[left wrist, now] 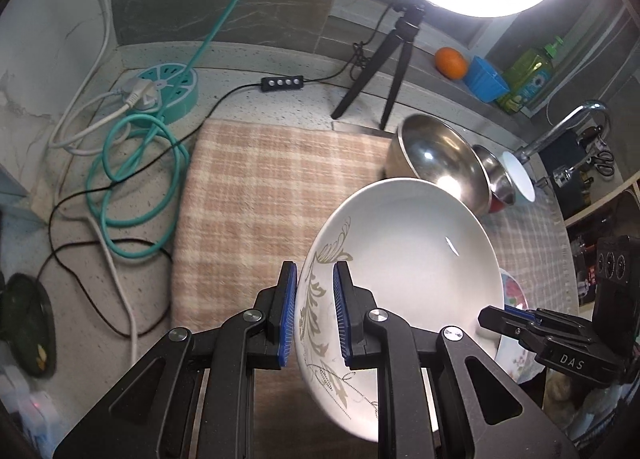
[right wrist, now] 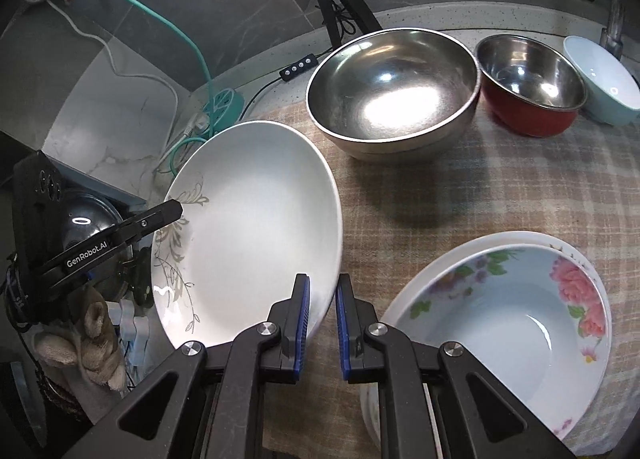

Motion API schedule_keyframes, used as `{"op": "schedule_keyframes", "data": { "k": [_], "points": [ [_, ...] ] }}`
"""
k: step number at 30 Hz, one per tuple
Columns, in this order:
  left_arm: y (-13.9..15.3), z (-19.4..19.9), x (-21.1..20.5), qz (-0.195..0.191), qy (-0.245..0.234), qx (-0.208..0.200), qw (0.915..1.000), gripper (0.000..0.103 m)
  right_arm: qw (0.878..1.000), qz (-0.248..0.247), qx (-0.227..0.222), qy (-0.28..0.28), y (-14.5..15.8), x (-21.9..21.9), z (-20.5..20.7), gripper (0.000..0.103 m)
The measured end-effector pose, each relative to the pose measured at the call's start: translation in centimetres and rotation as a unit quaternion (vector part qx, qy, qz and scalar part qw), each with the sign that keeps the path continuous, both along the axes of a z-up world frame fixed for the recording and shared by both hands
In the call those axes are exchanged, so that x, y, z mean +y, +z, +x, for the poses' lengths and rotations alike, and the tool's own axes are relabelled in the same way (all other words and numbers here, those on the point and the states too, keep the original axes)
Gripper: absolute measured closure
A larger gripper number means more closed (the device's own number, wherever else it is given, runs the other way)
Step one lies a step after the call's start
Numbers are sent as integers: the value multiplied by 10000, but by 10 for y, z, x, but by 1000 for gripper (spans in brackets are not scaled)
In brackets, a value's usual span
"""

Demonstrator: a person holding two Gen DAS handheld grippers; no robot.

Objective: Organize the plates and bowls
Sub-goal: 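Lift the leaf-pattern plate with both tools and carry it over the floral plate stack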

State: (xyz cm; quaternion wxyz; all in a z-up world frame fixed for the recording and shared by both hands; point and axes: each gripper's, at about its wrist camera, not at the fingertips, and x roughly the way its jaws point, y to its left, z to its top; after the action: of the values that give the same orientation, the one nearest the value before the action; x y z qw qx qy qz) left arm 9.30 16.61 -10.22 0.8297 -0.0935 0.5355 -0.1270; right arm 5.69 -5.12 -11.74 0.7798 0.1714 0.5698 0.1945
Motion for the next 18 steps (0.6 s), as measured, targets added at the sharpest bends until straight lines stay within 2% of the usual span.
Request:
{"op": "schedule_keyframes", "data": {
  "k": [8, 18],
  "points": [
    [3, -23, -46, -136, -25, -47, 9999, 87, 10000, -83, -14, 27, 0, -48, -20, 91],
    [-9, -47, -98, -423, -45, 149, 9990, 87, 9996, -232, -75, -143, 0, -112, -37, 91]
  ]
}}
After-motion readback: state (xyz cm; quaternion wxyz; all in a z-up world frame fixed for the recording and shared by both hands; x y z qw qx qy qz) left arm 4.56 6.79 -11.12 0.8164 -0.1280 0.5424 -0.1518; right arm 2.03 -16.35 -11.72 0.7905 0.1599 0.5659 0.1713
